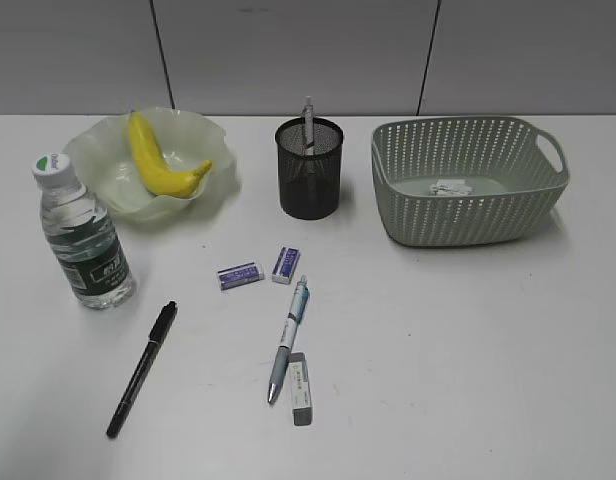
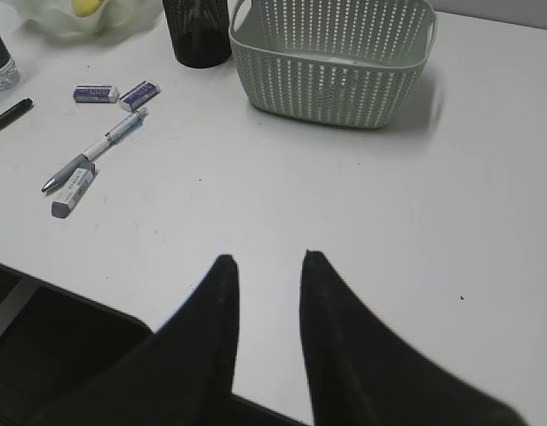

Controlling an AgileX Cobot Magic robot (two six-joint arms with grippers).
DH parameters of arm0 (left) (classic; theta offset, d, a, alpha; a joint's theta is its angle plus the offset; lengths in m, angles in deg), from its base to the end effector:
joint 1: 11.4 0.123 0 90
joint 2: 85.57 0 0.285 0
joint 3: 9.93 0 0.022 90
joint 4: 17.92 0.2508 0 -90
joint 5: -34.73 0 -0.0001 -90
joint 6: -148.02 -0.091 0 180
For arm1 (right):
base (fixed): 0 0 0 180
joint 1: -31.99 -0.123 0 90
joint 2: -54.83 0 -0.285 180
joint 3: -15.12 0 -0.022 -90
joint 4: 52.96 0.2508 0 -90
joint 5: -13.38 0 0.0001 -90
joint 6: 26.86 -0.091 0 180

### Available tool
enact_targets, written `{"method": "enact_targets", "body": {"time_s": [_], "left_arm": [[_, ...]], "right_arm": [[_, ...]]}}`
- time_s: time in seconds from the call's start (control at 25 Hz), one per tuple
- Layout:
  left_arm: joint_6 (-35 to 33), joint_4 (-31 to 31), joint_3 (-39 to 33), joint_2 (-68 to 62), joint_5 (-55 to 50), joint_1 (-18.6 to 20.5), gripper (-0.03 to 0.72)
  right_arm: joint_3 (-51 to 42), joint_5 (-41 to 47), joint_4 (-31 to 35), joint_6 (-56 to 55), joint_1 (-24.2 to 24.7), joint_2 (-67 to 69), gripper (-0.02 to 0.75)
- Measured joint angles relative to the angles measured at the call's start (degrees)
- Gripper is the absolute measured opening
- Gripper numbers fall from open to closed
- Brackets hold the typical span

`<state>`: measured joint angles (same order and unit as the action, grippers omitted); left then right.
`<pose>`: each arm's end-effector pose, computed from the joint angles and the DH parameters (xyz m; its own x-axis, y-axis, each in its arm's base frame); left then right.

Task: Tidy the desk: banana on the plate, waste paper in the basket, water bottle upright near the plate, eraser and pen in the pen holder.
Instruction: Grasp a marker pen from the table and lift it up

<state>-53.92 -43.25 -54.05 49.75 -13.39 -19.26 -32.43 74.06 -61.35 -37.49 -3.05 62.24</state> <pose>0.1046 -0.0437 0.2906 -0.6591 0.1645 -0.7338 0.4083 0.8977 -0.1655 -0.0002 -0.0143 0.2830 -0.4024 -0.1451 -0.9039 -0.4326 0.9003 0.0481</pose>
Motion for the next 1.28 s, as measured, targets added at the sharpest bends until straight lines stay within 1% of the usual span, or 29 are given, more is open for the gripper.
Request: {"method": "enact_targets", "body": {"time_s": [0.12, 0.2, 0.36, 0.44, 0.6, 0.72, 0.8, 0.92, 1.08, 1.2, 1.28], "left_arm": [[-2.4, -3.8, 0.0, -13.7, 4.0, -0.4, 0.379], [-2.8, -3.7, 0.0, -21.3, 6.5, -2.0, 0.379], [-2.2, -3.6, 0.0, -33.1, 13.5, -8.5, 0.384], [-0.5, -3.5, 0.1, -38.5, 18.2, -12.6, 0.386], [2.8, -3.3, 0.3, -47.8, 26.3, -19.5, 0.392], [6.0, -3.2, 2.1, -54.0, 30.2, -22.4, 0.393], [8.7, -2.7, 3.5, -57.5, 32.3, -22.9, 0.393], [12.4, -0.1, 6.4, -61.9, 33.0, -22.9, 0.393], [14.7, 4.0, 10.7, -63.5, 29.6, -22.9, 0.393], [20.3, 10.1, 13.8, -63.4, 24.9, -22.9, 0.393], [27.5, 16.7, 15.2, -63.4, 22.1, -22.9, 0.393]], "right_arm": [[0.0, -0.1, 0.0, 0.0, 0.0, 0.0, 0.206], [0.0, -0.2, 0.0, 0.0, 0.0, 0.0, 0.206], [0.0, -0.2, 0.1, 0.0, 0.0, 0.0, 0.206], [0.0, -0.3, 0.1, 0.1, 0.0, 0.0, 0.206], [0.0, -0.3, 0.1, 0.1, 0.0, 0.0, 0.205], [0.0, -0.3, 0.1, 0.1, 0.0, 0.0, 0.205], [0.0, -0.4, 0.1, 0.1, 0.0, 0.0, 0.205], [0.0, -0.4, 0.1, 0.1, 0.0, 0.0, 0.206], [0.0, -0.4, 0.1, 0.1, 0.0, 0.0, 0.207], [0.0, -0.4, 0.1, 0.1, 0.0, 0.0, 0.207], [0.0, -0.4, 0.1, 0.1, 0.0, 0.0, 0.207]]}}
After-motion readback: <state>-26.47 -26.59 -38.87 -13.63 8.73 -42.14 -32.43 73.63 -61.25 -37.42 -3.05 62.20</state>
